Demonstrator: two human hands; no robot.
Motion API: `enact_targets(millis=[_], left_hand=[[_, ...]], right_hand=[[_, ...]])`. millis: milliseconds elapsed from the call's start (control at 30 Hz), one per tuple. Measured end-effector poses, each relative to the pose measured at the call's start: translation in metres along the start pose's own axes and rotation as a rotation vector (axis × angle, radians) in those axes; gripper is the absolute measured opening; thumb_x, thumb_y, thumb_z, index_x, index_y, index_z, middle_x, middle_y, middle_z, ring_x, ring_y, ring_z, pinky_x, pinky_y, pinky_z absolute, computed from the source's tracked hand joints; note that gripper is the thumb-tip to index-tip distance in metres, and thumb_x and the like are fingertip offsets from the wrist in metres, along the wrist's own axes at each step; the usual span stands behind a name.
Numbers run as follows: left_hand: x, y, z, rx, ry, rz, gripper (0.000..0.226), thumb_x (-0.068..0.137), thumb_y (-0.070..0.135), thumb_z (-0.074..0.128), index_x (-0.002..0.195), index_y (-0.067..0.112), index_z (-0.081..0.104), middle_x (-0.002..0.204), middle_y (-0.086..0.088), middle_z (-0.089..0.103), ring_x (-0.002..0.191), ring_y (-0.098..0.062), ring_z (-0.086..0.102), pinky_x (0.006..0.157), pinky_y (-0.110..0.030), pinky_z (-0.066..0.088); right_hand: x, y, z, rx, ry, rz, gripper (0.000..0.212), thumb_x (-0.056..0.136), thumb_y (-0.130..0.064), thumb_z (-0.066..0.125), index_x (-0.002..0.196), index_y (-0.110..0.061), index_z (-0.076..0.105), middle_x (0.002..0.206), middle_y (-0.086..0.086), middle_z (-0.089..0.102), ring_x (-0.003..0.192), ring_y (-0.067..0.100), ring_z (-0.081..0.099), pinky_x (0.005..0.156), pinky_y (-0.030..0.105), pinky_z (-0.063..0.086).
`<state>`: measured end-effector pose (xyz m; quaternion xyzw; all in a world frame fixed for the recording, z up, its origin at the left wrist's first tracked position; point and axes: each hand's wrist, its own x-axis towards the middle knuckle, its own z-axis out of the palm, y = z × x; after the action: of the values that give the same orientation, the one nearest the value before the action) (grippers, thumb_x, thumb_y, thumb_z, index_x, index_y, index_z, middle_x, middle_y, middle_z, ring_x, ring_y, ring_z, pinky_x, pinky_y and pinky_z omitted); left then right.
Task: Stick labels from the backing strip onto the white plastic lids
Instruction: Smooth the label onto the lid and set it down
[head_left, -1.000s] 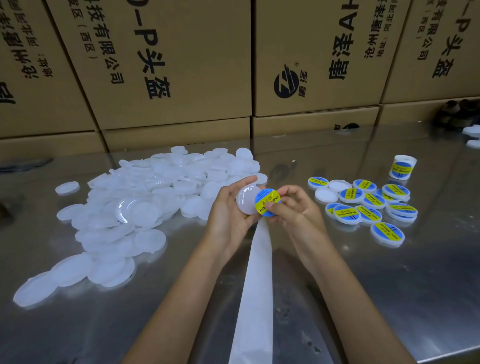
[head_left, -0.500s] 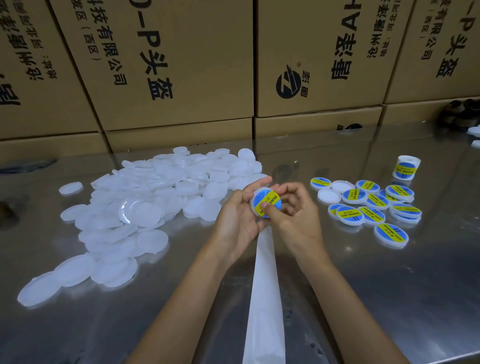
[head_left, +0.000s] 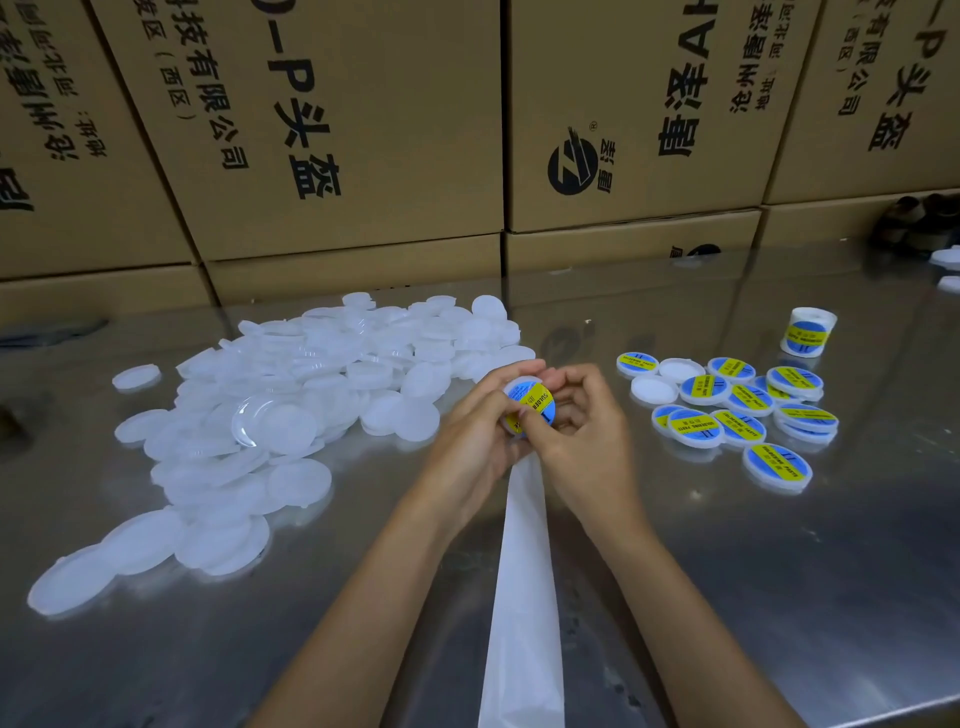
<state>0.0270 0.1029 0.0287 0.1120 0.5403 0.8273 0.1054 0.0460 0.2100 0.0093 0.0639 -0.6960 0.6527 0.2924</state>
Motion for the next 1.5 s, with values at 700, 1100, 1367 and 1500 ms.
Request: enact_targets(millis=[700,1100,1367,1500], left_hand=[[-0.009,0.012,0.011,-0.191,-0.123,-0.081,0.043,0.101,0.022,0.034,0.130,0.002,0.059,0.130,-0.015,0.067,0.116,-0.029,0.065,0.090,-0.037,0.058],[-0.007,0.011,0.001,0.269,-0.072,0.028,0.037,0.097,-0.004,0.052,0.126,0.012,0.068,0.115,-0.005,0.074,0.100,-0.020,0.070,0.084,-0.030,0.058],[-0.006,0.012,-0.004,0.121,0.153,0.061,0.034,0.086,-0.010,0.067,0.110,0.014,0.071,0.104,-0.010,0.073,0.086,-0.019,0.076,0.069,-0.025,0.059],[-0.005,0.010,-0.002,0.120,0.162,0.054,0.032,0.088,-0.009,0.067,0.106,0.017,0.073,0.114,-0.018,0.070,0.090,-0.020,0.076,0.072,-0.024,0.059]], right_hand=[[-0.004,0.004,-0.007,-0.733,0.085,0.013,0.059,0.078,-0.087,0.033,0.083,-0.031,0.051,0.072,-0.011,0.059,0.069,0.006,0.055,0.055,0.019,0.031],[0.003,0.014,-0.013,-0.592,0.103,0.074,0.052,0.102,-0.056,0.026,0.075,-0.026,0.058,0.066,-0.003,0.062,0.069,0.024,0.057,0.059,0.032,0.035],[0.000,0.010,-0.009,-0.588,-0.016,0.134,0.062,0.075,-0.090,0.026,0.074,-0.032,0.045,0.072,-0.027,0.058,0.065,0.004,0.055,0.058,0.031,0.036],[0.000,0.012,-0.010,-0.589,-0.032,0.125,0.052,0.077,-0.088,0.031,0.074,-0.037,0.042,0.072,-0.027,0.057,0.071,-0.001,0.055,0.055,0.030,0.034]])
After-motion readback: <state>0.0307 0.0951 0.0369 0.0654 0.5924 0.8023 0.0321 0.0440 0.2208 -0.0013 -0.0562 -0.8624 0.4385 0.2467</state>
